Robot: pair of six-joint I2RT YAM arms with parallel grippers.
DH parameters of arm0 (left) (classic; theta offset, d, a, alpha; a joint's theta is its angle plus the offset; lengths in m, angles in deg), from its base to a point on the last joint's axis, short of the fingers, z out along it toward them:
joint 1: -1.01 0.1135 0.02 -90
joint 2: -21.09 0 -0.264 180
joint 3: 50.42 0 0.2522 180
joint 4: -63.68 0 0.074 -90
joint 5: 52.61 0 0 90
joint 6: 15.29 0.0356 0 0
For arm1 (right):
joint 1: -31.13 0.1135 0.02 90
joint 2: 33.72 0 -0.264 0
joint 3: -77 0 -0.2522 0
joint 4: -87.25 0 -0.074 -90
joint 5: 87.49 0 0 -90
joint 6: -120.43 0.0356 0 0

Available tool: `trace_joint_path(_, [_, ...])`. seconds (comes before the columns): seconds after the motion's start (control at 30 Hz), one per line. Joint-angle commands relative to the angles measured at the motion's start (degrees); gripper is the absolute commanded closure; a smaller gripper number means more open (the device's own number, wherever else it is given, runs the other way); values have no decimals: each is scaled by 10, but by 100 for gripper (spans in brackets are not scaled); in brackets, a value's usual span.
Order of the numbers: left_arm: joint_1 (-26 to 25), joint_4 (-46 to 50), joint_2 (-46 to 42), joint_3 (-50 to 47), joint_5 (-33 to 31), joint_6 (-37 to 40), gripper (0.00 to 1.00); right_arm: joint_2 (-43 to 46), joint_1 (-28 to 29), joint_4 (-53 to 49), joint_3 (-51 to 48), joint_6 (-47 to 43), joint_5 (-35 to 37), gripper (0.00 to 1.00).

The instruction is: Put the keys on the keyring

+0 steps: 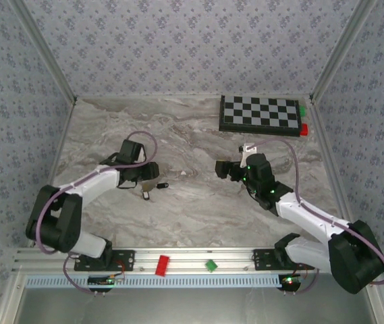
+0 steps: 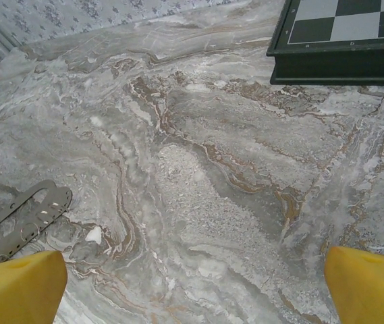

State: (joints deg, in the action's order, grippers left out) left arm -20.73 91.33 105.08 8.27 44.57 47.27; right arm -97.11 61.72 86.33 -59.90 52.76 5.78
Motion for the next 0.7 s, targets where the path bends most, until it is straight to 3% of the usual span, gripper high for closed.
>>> trace_joint_path(0.0, [-5, -20, 26, 36, 34, 10, 50, 14, 6, 8, -1, -14, 16, 1])
trace_joint_path(0.07, [-11, -23, 42, 41, 38, 11, 56, 19, 5, 11, -4, -15, 16, 1])
trace_joint_path(0.67, [-33, -47, 106, 52, 68, 21, 62, 12, 8, 9, -4, -18, 18, 0])
